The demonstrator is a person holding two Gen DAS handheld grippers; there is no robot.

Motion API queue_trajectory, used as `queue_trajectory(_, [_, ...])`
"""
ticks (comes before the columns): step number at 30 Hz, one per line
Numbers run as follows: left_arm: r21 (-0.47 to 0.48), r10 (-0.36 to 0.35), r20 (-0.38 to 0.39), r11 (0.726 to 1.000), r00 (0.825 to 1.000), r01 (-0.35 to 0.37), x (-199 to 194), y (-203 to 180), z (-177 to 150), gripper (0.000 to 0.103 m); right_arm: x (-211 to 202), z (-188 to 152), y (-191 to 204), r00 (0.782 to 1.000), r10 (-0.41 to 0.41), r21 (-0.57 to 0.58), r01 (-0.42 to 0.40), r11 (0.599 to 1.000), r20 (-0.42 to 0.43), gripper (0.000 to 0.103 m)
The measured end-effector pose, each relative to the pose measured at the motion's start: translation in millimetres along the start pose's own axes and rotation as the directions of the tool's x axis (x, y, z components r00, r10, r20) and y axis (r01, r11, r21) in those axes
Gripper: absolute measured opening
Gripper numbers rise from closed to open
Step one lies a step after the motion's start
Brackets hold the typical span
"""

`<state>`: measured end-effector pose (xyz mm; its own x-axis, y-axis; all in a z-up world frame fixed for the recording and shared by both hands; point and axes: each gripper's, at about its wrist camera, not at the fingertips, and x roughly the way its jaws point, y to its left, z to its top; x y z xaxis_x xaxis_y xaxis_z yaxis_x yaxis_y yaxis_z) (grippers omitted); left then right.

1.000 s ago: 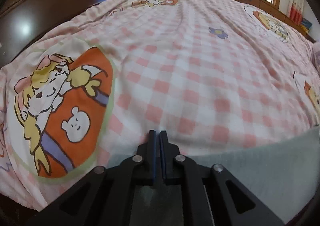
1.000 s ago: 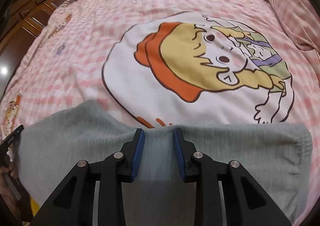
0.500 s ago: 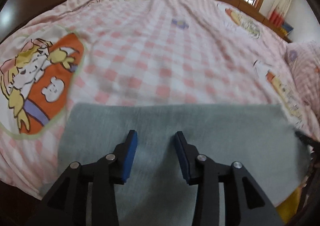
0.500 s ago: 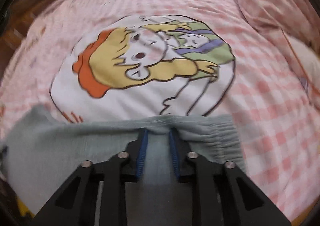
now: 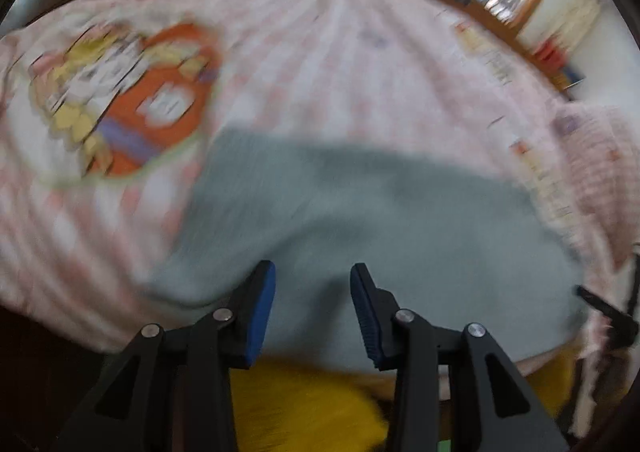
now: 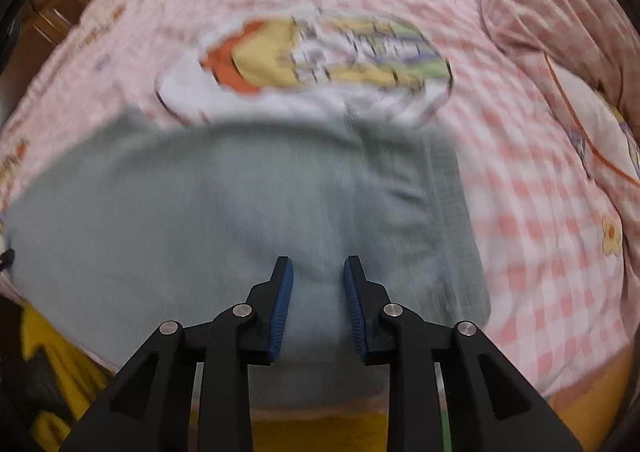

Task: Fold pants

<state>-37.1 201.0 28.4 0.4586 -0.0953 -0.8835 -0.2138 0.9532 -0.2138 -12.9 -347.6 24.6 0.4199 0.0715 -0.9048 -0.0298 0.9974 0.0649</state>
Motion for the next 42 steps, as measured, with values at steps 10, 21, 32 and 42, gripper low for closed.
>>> queue_trajectory(10, [-0.049,-0.032,0.029,0.998,0.999,0.033,-7.7,14.6,-12.5,0.036,-2.8,-22.1,-15.2,0.999,0.047,0.143,-0.046,0.989,-0.002,0.032])
queue_trajectory(21, [-0.03,-0.001,0.084,1.0,0.996,0.003,-34.6,50.8,-3.2,0.059,-56.1,-16.6,31.4,0.994,-0.056,0.093,0.046,0.995,0.099,0.058])
queue_trajectory(32, [-0.213,-0.033,0.11,0.976,0.993,0.056,-31.3,84.5,-22.9,0.061,-21.0,-11.4,140.6,0.984,0.169,-0.071,-0.165,0.984,0.057,0.058])
queue_trajectory(42, [-0.283,-0.111,0.129,0.948,0.985,0.144,-21.2,83.9,-31.2,0.061,4.5,-26.2,157.6,0.982,0.19,-0.1,-0.187,0.977,0.015,0.071])
